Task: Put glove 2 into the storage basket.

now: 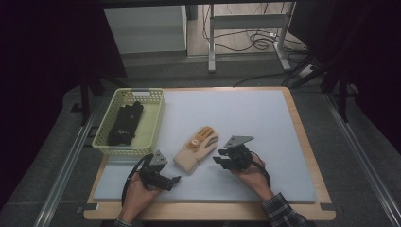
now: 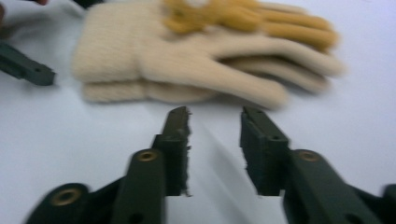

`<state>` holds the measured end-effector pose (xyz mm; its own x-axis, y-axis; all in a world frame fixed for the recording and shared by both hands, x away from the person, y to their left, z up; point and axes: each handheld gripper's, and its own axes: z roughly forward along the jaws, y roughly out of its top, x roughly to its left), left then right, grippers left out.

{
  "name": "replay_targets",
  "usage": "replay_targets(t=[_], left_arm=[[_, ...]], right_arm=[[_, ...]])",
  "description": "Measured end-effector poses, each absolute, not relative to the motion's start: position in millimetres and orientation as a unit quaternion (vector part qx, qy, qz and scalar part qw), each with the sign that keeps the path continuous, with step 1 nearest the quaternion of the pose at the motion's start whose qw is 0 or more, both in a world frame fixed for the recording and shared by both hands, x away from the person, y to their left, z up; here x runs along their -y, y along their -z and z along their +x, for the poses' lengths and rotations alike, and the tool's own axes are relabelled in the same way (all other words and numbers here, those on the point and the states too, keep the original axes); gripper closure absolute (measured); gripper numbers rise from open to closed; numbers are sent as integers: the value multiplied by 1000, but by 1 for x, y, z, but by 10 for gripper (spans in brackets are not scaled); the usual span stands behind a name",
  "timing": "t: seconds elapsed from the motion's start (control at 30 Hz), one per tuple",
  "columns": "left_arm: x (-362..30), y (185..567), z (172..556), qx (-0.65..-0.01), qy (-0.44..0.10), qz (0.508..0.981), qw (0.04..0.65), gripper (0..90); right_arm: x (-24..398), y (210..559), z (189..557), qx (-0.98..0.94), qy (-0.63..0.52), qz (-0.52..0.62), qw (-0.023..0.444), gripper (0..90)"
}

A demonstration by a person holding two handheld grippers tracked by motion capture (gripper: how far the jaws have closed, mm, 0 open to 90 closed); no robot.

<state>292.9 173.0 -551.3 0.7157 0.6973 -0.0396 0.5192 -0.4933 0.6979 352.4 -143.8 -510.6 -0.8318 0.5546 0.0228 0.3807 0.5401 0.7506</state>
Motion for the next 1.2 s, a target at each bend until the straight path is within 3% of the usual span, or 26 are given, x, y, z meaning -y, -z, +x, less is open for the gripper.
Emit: replay_targets(t=[0.27,0.67,1.2], left_arm=[[-173,551,293,-356,-125,855,356,18],[-173,551,293,-356,-124,855,357,19],[-176,550,293,-363,-121,849,363,48]], right_arm=[[192,507,356,-847,-400,328,121,383],[230,525,359,-839,-372,366,155,231],[230,532,358,-848,-349,357,176,146]])
